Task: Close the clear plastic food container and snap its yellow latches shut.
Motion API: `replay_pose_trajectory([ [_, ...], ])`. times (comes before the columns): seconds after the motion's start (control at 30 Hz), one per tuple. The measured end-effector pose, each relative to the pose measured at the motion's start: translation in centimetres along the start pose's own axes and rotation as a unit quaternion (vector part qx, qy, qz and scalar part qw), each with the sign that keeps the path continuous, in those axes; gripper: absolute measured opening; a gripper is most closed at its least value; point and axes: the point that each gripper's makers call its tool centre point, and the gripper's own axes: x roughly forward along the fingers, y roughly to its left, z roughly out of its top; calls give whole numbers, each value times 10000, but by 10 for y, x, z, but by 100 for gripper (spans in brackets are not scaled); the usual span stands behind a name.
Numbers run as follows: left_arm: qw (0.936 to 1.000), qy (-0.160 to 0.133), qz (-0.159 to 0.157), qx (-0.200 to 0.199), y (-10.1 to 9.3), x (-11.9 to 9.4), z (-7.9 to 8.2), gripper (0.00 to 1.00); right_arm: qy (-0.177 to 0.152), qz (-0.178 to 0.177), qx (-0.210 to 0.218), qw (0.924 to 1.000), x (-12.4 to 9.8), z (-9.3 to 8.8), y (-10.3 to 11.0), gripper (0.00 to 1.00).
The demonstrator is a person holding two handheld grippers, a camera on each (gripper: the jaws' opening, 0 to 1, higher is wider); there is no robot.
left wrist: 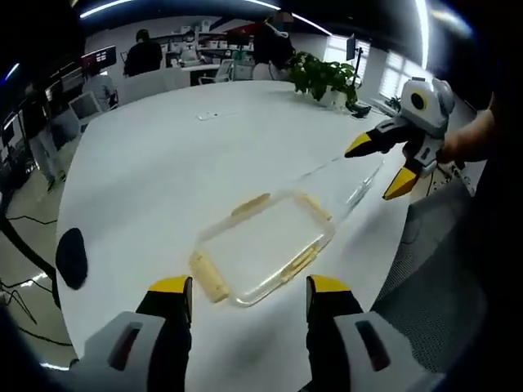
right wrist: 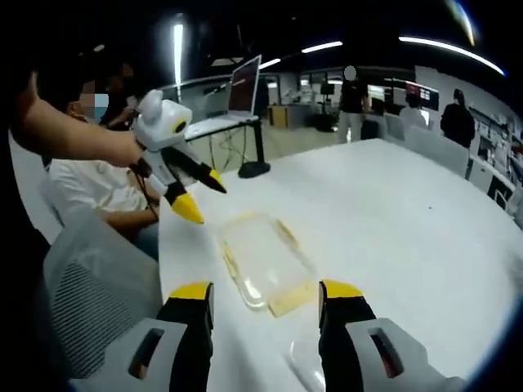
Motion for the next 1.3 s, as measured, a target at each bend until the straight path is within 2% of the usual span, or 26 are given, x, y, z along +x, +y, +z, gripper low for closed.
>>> replay_pose_trajectory([
  [0.33,9998,158,-99,76,1,6,-7,56,246,42,-239,9994,12,-3,0,53],
  [0.63,9990,339,-168,228,10,10,-9,56,456,89,-369,9982,20,-6,-3,52],
  [0.97,9972,558,-260,424,16,15,-11,55,554,108,-398,9976,24,-8,-9,52],
  [1.3,9936,810,-402,675,17,21,-15,56,817,185,-617,9946,29,-15,-14,53],
])
